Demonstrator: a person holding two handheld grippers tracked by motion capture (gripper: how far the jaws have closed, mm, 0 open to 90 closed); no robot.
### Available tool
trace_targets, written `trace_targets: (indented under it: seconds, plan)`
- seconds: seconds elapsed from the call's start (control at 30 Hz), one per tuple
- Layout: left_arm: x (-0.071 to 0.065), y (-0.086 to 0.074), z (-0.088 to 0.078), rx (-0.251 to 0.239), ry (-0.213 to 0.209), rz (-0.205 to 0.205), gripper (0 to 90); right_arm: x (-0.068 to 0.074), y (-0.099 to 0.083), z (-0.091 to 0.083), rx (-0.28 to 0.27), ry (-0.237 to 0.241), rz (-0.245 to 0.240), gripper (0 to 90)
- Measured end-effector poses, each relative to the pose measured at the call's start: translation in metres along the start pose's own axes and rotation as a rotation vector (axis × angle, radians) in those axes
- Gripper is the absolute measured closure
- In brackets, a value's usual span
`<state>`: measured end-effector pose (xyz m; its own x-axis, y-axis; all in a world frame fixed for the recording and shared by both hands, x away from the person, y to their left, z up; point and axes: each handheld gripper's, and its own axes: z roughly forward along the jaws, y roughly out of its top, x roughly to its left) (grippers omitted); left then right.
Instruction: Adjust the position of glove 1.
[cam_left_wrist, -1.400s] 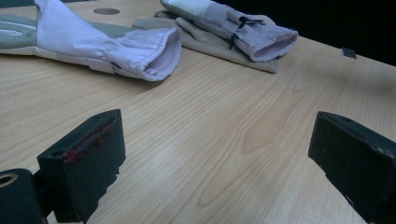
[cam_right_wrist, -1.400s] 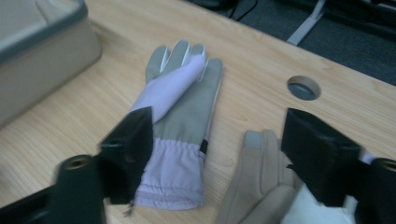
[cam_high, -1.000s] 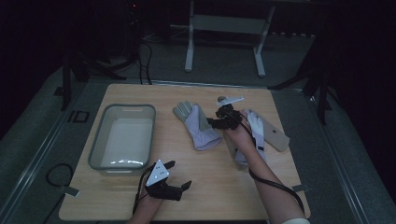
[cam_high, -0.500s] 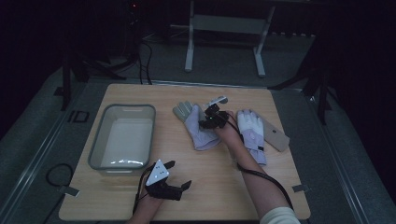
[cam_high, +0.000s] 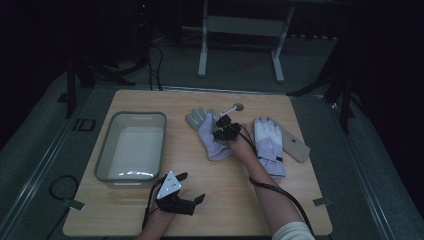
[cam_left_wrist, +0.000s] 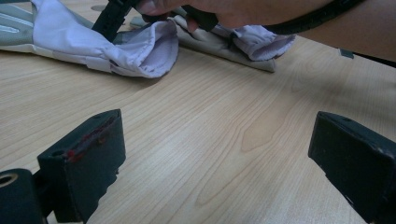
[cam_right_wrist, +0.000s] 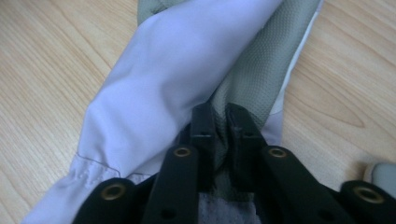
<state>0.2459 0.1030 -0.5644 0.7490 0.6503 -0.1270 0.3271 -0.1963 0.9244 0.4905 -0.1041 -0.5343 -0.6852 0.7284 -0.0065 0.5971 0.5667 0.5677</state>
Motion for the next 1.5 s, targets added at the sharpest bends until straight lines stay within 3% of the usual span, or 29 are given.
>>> trace_targets:
  seconds: [0.13, 0.3, 0.33, 0.6, 0.77, 1.0, 1.1, 1.27, 1.5]
  plan:
    - [0.000, 0.000, 0.000, -0.001, -0.001, -0.003, 3.9, 0.005, 0.000, -0.004, -0.022, -0.024, 0.040, 87.4]
    - [0.001, 0.000, 0.000, 0.000, -0.001, -0.004, 3.9, 0.007, -0.002, -0.011, -0.060, -0.001, 0.093, 87.7]
    - [0.000, 0.000, 0.000, 0.000, -0.001, -0.004, 3.8, 0.011, -0.005, -0.022, -0.093, -0.009, 0.138, 87.7]
    - [0.000, 0.000, 0.000, -0.001, 0.003, -0.003, 3.9, 0.022, -0.013, -0.056, -0.171, -0.008, 0.243, 87.7]
    - [0.000, 0.000, 0.000, 0.000, 0.007, 0.003, 3.9, 0.033, -0.026, -0.084, -0.209, -0.025, 0.276, 87.7]
    - [-0.001, 0.000, 0.000, -0.001, 0.010, 0.001, 3.9, 0.048, -0.049, -0.111, -0.264, -0.019, 0.292, 87.6]
    - [0.000, 0.000, 0.000, -0.002, 0.011, 0.000, 3.9, 0.052, -0.057, -0.114, -0.276, -0.004, 0.310, 87.6]
    - [-0.001, 0.000, 0.000, -0.001, 0.013, 0.002, 3.9, 0.061, -0.074, -0.116, -0.274, -0.042, 0.328, 87.6]
    - [0.000, 0.000, 0.000, -0.003, 0.012, 0.001, 3.9, 0.060, -0.092, -0.102, -0.236, -0.059, 0.375, 87.5]
